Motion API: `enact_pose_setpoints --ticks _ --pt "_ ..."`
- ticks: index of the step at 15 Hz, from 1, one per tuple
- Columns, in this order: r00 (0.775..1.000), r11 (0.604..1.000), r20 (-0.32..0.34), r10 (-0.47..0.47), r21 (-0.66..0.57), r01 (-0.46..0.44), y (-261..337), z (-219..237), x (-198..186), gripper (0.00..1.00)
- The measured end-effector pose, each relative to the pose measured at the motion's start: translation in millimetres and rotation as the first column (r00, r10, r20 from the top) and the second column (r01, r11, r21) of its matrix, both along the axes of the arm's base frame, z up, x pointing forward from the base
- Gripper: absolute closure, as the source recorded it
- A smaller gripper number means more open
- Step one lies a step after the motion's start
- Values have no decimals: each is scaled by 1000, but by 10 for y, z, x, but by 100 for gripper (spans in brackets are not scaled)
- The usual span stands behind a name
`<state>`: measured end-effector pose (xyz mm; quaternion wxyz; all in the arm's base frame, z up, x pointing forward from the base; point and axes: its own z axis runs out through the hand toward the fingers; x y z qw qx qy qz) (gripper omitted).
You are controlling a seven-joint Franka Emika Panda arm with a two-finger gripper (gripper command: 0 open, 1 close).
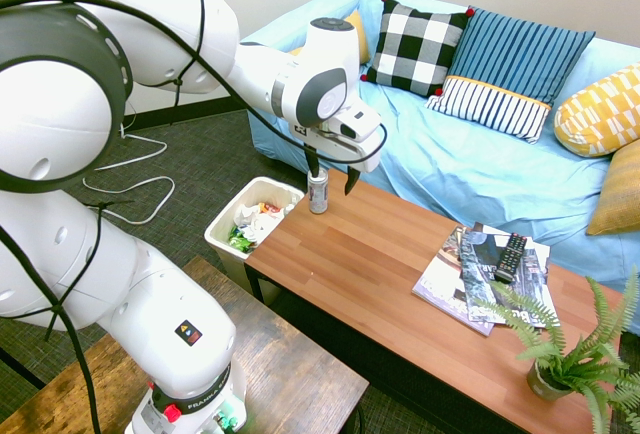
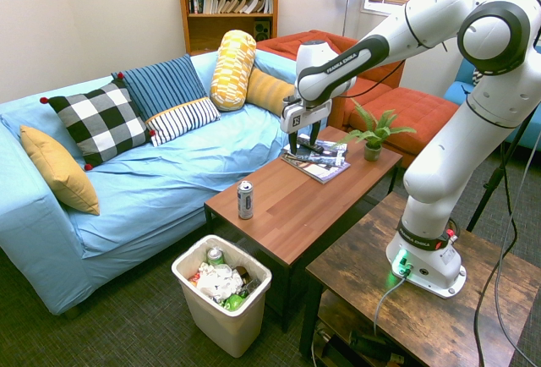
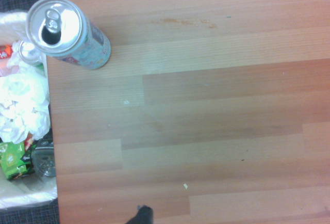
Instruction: Throw the can in the trash bin
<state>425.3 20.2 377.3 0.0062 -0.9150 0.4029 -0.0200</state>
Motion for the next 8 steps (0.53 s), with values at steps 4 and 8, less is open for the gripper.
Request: enact_pose_setpoints --ticks 4,8 --pt "1000 1000 -1 6 -2 -6 29 -54 36 0" --pt "998 999 27 53 -4 -53 295 -175 196 0"
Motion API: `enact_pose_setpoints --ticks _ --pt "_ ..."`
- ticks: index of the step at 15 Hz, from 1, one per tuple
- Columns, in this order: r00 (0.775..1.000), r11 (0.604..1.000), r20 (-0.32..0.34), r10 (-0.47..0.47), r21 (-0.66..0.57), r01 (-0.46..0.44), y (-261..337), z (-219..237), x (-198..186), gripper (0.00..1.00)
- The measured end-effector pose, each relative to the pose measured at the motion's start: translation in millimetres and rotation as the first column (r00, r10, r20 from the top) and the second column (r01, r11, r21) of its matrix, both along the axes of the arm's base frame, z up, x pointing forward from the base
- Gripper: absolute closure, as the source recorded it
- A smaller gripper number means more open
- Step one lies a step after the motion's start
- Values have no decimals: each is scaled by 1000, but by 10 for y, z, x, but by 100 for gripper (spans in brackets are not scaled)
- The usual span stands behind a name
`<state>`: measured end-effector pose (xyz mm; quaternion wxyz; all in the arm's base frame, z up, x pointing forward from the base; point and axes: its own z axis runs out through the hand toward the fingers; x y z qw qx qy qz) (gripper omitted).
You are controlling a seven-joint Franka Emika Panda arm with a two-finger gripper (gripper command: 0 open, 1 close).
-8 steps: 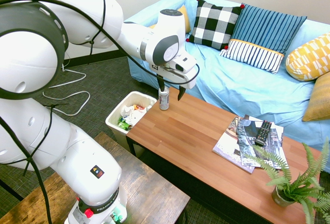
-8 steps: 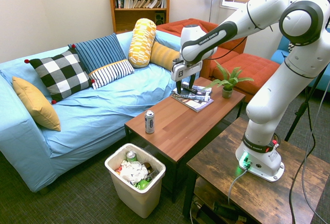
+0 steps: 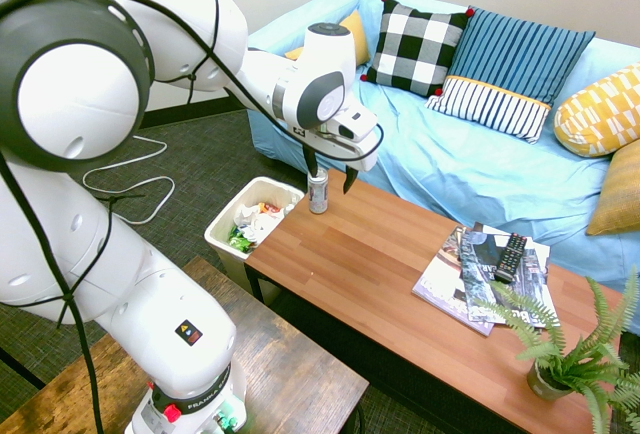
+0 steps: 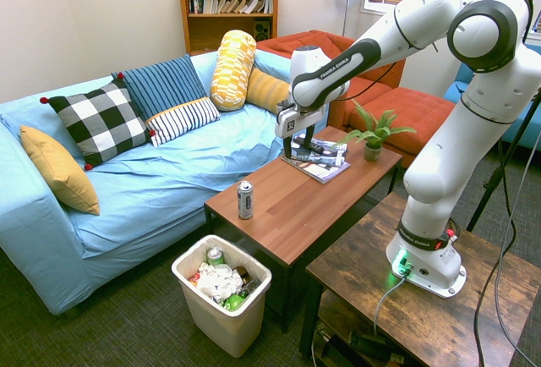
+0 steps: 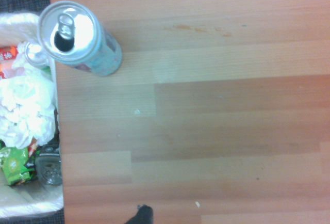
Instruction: Throw the can in the trash bin
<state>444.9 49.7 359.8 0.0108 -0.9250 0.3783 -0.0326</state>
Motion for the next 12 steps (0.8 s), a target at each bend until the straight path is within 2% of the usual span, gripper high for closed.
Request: enact_pose_setpoints --ticks 5,9,12 --pt "1000 1000 17 3 -9 -3 495 -146 437 0" --pt "1000 1000 -14 -16 -12 16 783 -483 838 0" --pt "999 1000 -37 -24 -11 23 968 -740 993 0"
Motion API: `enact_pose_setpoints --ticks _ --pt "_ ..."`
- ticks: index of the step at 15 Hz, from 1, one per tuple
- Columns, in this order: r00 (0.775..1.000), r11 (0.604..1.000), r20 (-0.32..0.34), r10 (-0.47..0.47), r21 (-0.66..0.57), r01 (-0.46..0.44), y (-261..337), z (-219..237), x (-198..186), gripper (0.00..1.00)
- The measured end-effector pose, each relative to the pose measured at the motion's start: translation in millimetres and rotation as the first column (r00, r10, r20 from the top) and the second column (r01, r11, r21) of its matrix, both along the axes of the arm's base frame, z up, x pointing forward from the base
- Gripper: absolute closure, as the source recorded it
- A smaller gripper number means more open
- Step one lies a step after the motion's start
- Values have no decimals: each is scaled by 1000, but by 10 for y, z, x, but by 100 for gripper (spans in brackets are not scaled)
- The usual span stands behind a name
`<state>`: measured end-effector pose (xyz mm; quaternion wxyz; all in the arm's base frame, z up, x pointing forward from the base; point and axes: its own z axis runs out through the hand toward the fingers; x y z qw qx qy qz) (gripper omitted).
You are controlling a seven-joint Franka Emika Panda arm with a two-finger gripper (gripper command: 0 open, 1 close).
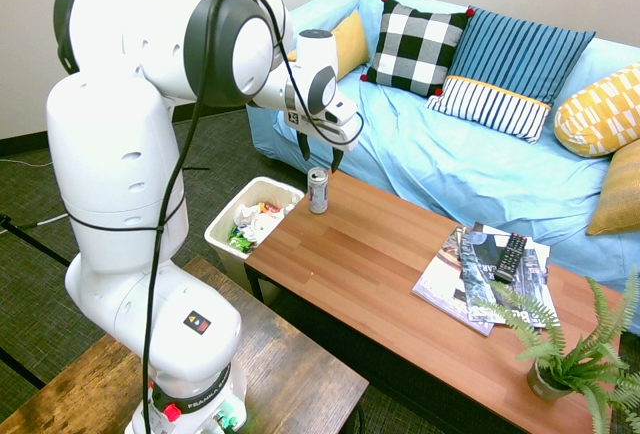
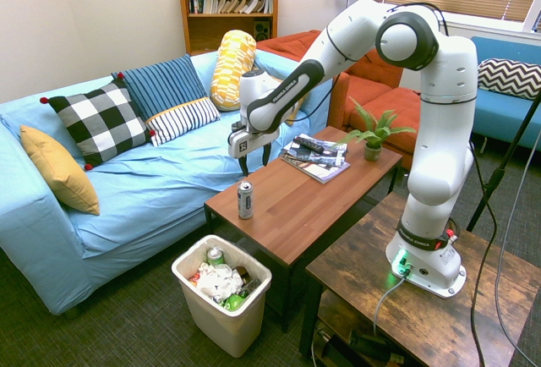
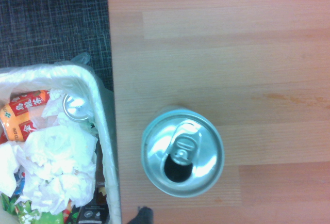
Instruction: Throw the can in the trash bin
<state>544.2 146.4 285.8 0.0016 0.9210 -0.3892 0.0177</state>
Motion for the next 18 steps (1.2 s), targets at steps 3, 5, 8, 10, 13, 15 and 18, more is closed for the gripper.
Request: enact_pose_setpoints --ticks 3,5,8,10,13,15,18 --pt "1000 1000 -12 -13 4 13 147 -151 40 0" --pt "999 999 -17 -36 4 36 164 -206 60 0" --pt "997 997 -26 -72 6 72 107 -361 78 0" --pt "996 997 -30 -81 6 81 92 -450 82 0" --pt "996 996 -33 -83 5 83 138 -574 76 0" --pt "995 996 -37 -88 0 88 125 -640 116 0" --pt "994 995 -43 -103 0 103 87 -746 214 0"
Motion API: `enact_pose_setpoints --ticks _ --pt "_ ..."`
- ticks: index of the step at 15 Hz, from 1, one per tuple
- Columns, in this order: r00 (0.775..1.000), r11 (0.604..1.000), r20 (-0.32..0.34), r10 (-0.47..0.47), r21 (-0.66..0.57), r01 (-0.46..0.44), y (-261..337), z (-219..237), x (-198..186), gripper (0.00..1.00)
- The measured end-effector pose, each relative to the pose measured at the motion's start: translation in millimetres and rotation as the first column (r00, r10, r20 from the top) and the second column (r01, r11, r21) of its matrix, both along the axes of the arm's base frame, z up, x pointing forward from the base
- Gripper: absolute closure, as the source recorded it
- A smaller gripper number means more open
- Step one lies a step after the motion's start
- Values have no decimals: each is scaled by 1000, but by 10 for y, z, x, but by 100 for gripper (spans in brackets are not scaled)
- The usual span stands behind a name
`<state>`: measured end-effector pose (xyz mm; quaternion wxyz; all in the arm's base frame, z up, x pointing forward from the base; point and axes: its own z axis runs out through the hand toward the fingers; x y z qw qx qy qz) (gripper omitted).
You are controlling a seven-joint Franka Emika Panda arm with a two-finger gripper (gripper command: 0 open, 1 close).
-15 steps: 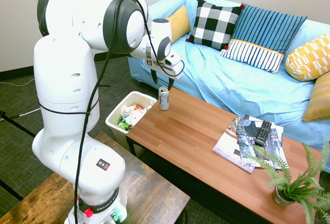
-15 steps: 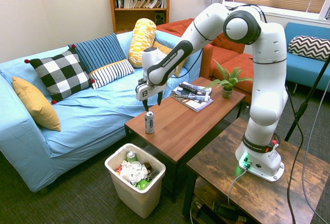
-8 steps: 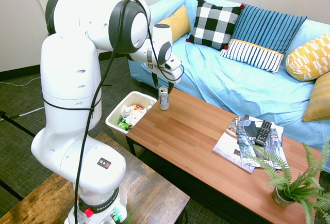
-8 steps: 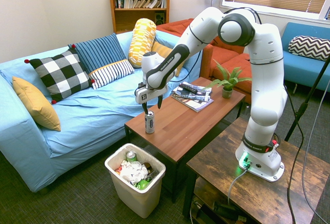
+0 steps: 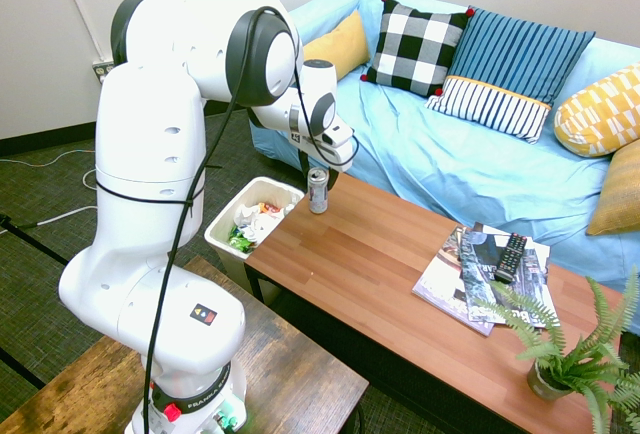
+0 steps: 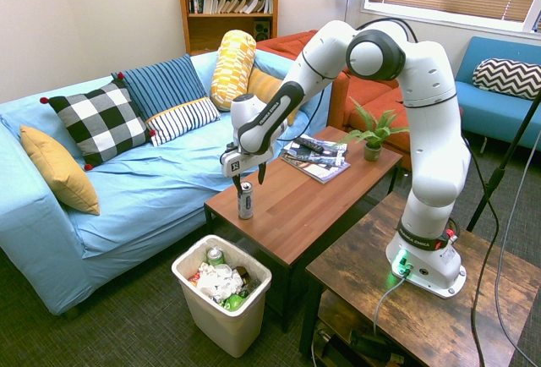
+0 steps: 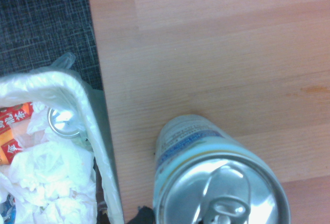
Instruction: Throw the can in the trash bin
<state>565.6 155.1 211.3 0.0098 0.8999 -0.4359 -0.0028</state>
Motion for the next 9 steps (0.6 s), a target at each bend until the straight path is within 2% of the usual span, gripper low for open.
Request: enact_pose_setpoints --ticks 6,7,9 --pt "999 1000 -38 -1 6 2 33 -282 70 0" --pt "999 1000 -41 0 6 0 45 -307 73 100" --pt "999 1000 -46 0 6 0 48 -330 84 100"
